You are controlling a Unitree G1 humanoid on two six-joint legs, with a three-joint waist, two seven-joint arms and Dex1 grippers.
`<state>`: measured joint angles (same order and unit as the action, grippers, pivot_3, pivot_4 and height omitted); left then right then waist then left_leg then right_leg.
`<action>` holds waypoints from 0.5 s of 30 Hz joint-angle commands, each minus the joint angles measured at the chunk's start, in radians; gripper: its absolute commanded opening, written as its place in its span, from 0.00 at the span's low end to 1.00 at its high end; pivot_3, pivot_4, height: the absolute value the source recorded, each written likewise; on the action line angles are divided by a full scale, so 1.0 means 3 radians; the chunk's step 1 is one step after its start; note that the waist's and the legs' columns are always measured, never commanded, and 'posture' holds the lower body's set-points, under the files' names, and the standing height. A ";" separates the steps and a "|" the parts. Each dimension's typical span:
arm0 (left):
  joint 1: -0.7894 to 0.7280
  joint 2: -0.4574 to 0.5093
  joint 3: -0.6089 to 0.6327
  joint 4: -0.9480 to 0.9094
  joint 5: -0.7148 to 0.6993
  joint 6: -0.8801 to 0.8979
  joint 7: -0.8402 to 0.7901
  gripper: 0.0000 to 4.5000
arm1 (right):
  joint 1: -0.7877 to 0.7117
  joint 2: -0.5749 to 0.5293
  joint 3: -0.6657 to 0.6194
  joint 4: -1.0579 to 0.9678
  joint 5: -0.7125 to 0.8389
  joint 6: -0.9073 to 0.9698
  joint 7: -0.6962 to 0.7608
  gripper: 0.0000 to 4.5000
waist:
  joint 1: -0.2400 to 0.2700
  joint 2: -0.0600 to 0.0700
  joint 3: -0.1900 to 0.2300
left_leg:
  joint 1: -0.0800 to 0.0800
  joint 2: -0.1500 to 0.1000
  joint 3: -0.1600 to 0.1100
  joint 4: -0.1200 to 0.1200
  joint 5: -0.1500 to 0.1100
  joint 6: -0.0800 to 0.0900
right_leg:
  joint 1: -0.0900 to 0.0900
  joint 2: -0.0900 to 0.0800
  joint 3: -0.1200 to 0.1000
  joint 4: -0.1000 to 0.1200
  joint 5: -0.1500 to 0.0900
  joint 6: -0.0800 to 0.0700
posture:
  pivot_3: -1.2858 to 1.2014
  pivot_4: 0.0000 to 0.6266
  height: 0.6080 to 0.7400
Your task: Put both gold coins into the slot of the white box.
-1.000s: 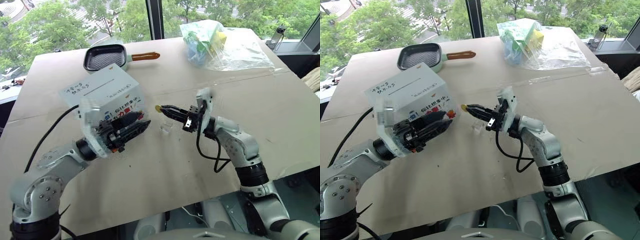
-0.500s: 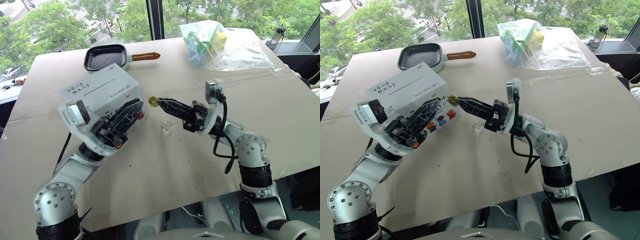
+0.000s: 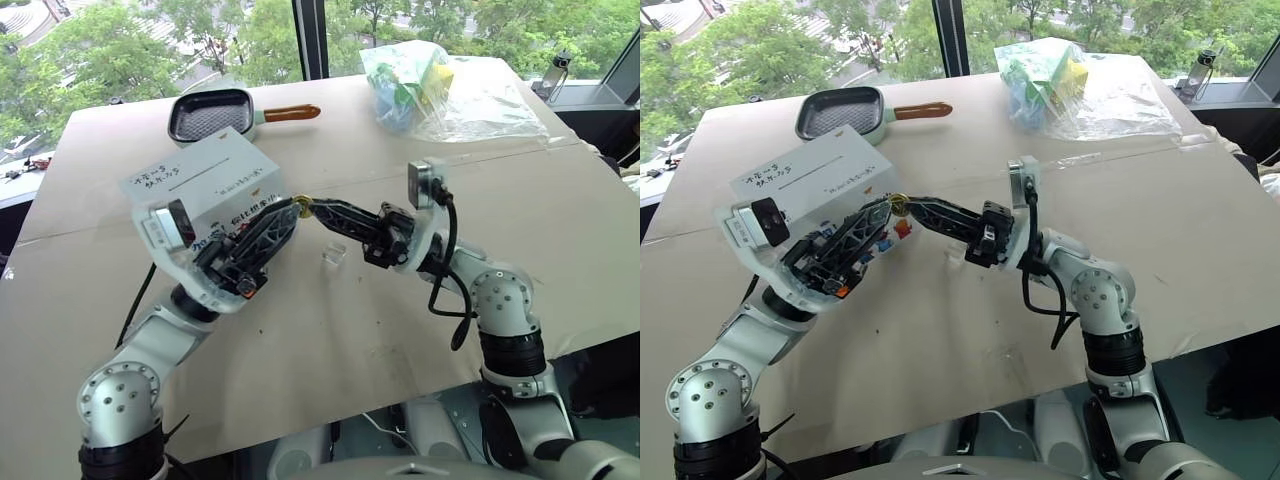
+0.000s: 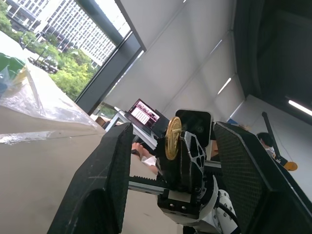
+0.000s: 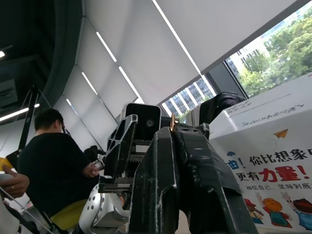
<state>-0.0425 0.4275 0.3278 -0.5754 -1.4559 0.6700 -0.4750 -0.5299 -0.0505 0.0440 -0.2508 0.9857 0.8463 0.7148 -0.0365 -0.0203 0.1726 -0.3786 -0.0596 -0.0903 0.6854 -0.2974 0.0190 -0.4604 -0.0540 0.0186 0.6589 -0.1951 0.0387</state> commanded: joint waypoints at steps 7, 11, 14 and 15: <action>-0.0090 0.0062 -0.0099 -0.0053 -0.0198 -0.0016 -0.0006 0.01 | -0.0014 -0.0009 0.0018 -0.0188 0.0145 -0.0019 -0.0005 0.00 | -0.0002 0.0000 0.0000 | 0.0000 0.0000 0.0000 0.0000 0.0000 0.0000 | 0.0000 0.0000 0.0000 0.0000 0.0000 0.0000 | 0.52 0.24 0.85; -0.0094 0.0088 -0.0109 -0.0053 -0.0215 -0.0023 0.0006 0.00 | -0.0012 -0.0012 0.0025 -0.0181 0.0141 -0.0031 -0.0027 0.13 | -0.0001 0.0000 0.0000 | 0.0000 0.0000 0.0000 0.0000 0.0000 0.0000 | 0.0000 0.0000 0.0000 0.0000 0.0000 0.0000 | 0.52 0.24 0.85; -0.0136 0.0147 -0.0049 -0.0060 -0.0177 -0.0056 0.0048 0.00 | -0.0017 -0.0033 0.0035 -0.0173 0.0141 -0.0010 -0.0048 0.38 | -0.0002 0.0000 0.0000 | 0.0000 0.0000 0.0000 0.0000 0.0000 0.0000 | 0.0000 0.0000 0.0000 0.0000 0.0000 0.0000 | 0.52 0.24 0.85; -0.0204 0.0204 0.0022 -0.0067 -0.0176 -0.0085 0.0092 0.00 | -0.0021 -0.0039 0.0039 -0.0170 0.0079 -0.0049 -0.0085 0.47 | 0.0000 0.0000 0.0000 | 0.0000 0.0000 0.0000 0.0000 0.0000 0.0000 | 0.0000 0.0000 0.0000 0.0000 0.0000 0.0000 | 0.52 0.24 0.85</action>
<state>-0.0727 0.4603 0.3003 -0.5720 -1.4963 0.6693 -0.4591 -0.5277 -0.0635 0.0543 -0.2639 1.0077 0.8470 0.7011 -0.0366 -0.0203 0.1726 -0.3786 -0.0596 -0.0906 0.6853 -0.2974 0.0190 -0.4604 -0.0540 0.0185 0.6589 -0.1951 0.0387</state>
